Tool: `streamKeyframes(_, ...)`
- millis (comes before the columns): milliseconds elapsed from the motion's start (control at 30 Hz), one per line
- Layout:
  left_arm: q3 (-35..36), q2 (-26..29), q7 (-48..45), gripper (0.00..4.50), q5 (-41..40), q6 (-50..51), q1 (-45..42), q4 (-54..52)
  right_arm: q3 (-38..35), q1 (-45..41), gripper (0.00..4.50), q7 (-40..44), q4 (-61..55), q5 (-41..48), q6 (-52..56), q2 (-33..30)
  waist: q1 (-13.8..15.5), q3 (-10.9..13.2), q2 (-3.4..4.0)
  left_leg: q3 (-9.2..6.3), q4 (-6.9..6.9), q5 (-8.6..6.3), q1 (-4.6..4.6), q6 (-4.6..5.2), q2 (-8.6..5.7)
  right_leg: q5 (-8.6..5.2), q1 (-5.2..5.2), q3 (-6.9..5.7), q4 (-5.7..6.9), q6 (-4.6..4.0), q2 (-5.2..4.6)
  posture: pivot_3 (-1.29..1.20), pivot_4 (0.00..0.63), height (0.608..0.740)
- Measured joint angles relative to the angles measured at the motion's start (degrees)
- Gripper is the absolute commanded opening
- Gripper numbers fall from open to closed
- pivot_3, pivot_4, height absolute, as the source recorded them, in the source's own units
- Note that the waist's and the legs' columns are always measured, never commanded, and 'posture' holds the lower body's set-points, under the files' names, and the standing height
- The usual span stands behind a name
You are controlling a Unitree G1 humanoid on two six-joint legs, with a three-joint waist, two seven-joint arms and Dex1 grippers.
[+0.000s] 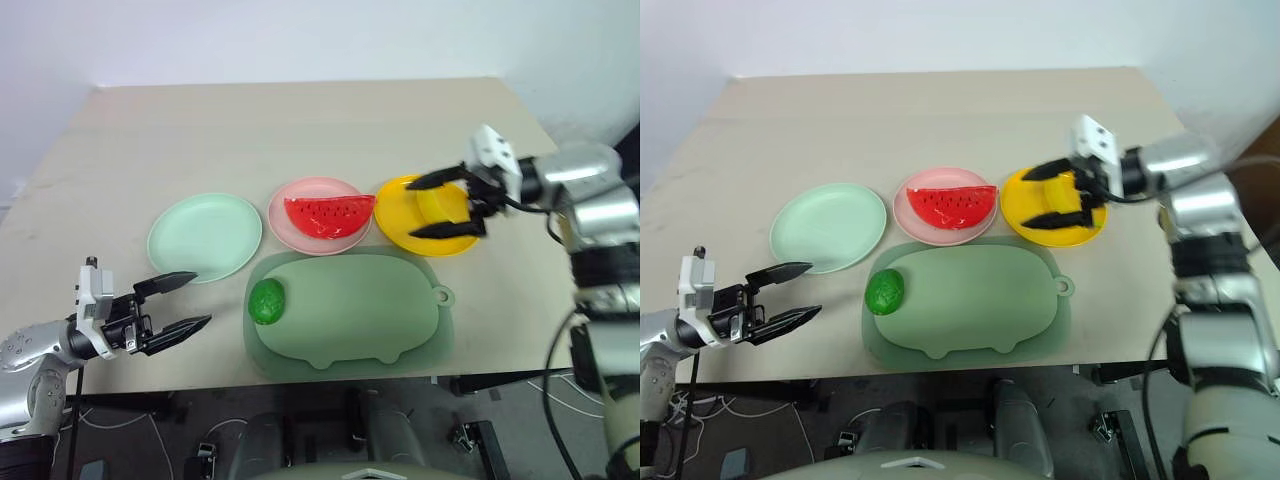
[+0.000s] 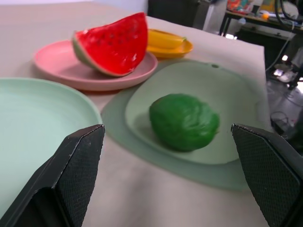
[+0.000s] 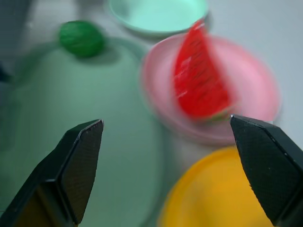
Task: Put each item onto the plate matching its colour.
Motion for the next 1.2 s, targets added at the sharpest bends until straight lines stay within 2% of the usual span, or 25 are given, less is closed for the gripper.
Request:
streamKeyframes(133, -0.4, 0.0, 4.8, 4.5, -0.6, 3.7, 1.9, -7.2, -3.2, 10.7, 4.49, 0.6, -4.7, 5.1, -1.1, -4.4, 0.4, 0.0, -0.01, -0.02, 0.02, 0.0, 0.06, 0.0, -0.08, -0.01, 0.1, 0.05, -0.05, 0.01, 0.01, 0.0, 0.15, 0.736)
streamKeyframes(333, -2.9, -1.5, 12.1, 4.5, -1.0, 8.5, 0.8, -14.0, -5.1, 16.1, 4.49, -1.3, -9.2, 6.3, -0.5, -5.6, 0.4, 0.0, -0.01, -0.01, 0.02, 0.0, 0.06, 0.0, -0.1, -0.01, 0.11, 0.12, -0.07, 0.01, 0.11, 0.0, 0.15, 0.736)
streamKeyframes(600, -11.8, -5.6, 32.0, 4.5, 1.9, 20.4, -3.2, -23.8, -6.0, 20.9, 4.49, -4.5, -16.3, 10.1, 2.2, -5.1, 0.6, 0.0, -0.06, -0.09, 0.05, 0.0, 0.12, 0.0, -0.14, 0.0, 0.29, 0.16, -0.11, 0.02, 0.11, 0.0, 0.15, 0.736)
streamKeyframes(800, -17.2, -7.9, 43.4, 4.5, 4.3, 27.8, -5.5, -27.9, -5.9, 23.1, 4.49, -7.0, -19.7, 11.7, 3.7, -5.0, 0.6, 0.0, -0.07, -0.14, 0.04, 0.0, 0.12, 0.01, -0.16, -0.01, 0.33, 0.17, -0.14, 0.02, 0.15, 0.0, 0.15, 0.736)
streamKeyframes(967, -21.6, -9.0, 48.1, 4.5, 5.4, 32.6, -5.5, -30.3, -5.9, 23.8, 4.49, -8.6, -20.9, 12.5, 4.3, -5.0, 0.6, 0.0, -0.08, -0.13, 0.05, 0.0, 0.12, 0.01, -0.17, -0.01, 0.36, 0.19, -0.15, 0.02, 0.16, 0.0, 0.15, 0.736)
streamKeyframes(1133, -23.1, -8.9, 50.6, 4.5, 5.7, 35.4, -4.8, -31.6, -5.9, 23.6, 4.49, -9.5, -21.0, 12.6, 4.3, -4.5, 0.6, 0.0, -0.09, -0.14, 0.05, 0.0, 0.12, 0.01, -0.18, -0.01, 0.37, 0.2, -0.15, 0.01, 0.17, 0.0, 0.15, 0.736)
streamKeyframes(1200, -23.1, -9.0, 51.7, 3.92, 6.2, 36.2, -4.9, -31.5, -5.8, 23.4, 4.5, -9.8, -21.0, 12.6, 4.3, -4.2, 0.6, 0.0, -0.09, -0.14, 0.05, 0.0, 0.11, 0.01, -0.19, -0.01, 0.37, 0.2, -0.16, 0.01, 0.17, 0.0, 0.15, 0.736)
